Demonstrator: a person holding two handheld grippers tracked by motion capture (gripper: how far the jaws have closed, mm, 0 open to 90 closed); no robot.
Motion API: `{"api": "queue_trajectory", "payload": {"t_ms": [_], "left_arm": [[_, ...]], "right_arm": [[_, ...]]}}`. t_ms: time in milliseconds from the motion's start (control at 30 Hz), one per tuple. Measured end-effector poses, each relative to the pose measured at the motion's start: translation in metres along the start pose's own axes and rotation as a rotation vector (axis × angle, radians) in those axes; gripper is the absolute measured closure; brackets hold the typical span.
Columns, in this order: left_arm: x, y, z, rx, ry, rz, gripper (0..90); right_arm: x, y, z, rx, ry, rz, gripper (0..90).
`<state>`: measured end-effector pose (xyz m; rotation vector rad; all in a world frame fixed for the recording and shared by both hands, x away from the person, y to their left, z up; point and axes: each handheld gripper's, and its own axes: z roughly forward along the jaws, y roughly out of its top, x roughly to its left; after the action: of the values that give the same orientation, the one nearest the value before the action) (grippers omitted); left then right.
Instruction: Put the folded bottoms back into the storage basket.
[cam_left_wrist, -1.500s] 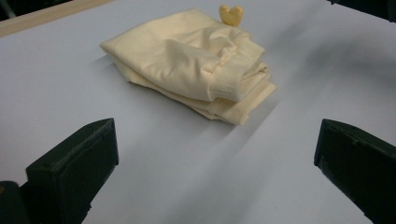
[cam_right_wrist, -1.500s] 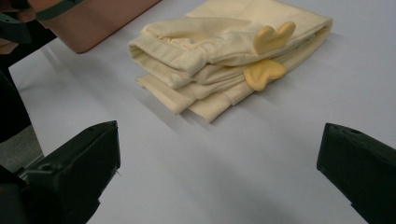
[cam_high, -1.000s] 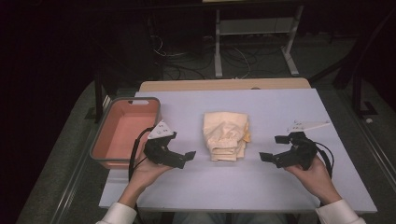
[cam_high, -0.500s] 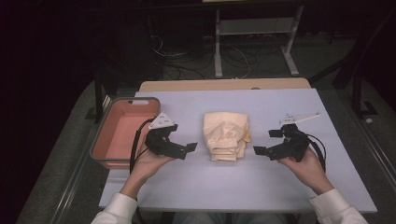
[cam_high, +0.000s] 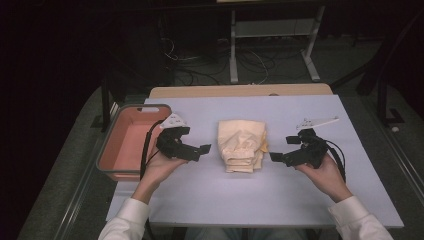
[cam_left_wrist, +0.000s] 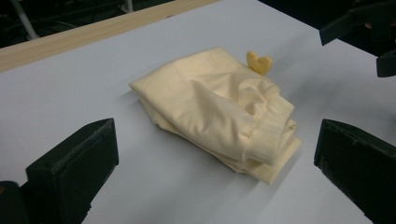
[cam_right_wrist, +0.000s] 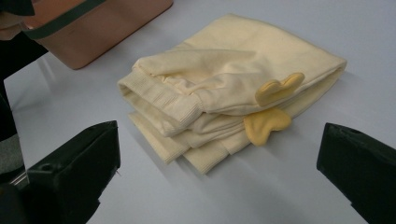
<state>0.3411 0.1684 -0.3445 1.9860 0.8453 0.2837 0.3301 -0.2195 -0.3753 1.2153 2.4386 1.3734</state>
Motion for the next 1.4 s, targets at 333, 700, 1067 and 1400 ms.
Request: {"api": "queue_trajectory", "payload": {"t_ms": [333,700,1067,1400], "left_arm": [[0.004,0.008,0.009,-0.007,-0.003,-0.018,0.0],[0.011,0.009,0.020,-0.001,0.017,-0.018,0.0],[0.022,0.009,0.028,-0.034,0.003,-0.089,0.0],[0.029,0.007,0.043,-0.037,0.007,-0.143,0.0]], "right_arm": [[-0.001,0.003,0.009,-0.002,0.002,0.011,0.0],[-0.003,0.006,0.017,-0.013,0.008,0.024,0.0],[-0.007,0.006,0.027,-0.019,0.002,0.053,0.0],[-0.007,0.004,0.045,-0.002,-0.013,0.085,0.0]]}}
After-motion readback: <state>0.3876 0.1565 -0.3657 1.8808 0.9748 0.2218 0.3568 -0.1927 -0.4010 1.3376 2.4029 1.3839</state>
